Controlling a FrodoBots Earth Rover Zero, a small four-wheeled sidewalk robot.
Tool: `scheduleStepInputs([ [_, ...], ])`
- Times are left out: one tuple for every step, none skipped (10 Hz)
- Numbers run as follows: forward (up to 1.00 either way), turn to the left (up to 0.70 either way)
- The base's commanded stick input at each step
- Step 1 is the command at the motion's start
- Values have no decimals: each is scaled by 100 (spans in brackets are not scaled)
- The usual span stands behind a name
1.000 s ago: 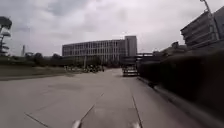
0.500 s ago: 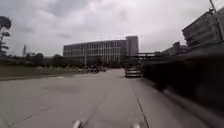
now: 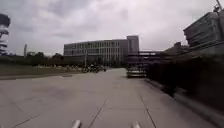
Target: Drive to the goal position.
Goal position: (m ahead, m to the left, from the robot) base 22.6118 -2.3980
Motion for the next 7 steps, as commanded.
scheduleStepInputs([
  [85, 0],
  [85, 0],
  [85, 0],
  [85, 0],
  [85, 0],
  [85, 0],
  [85, 0],
])
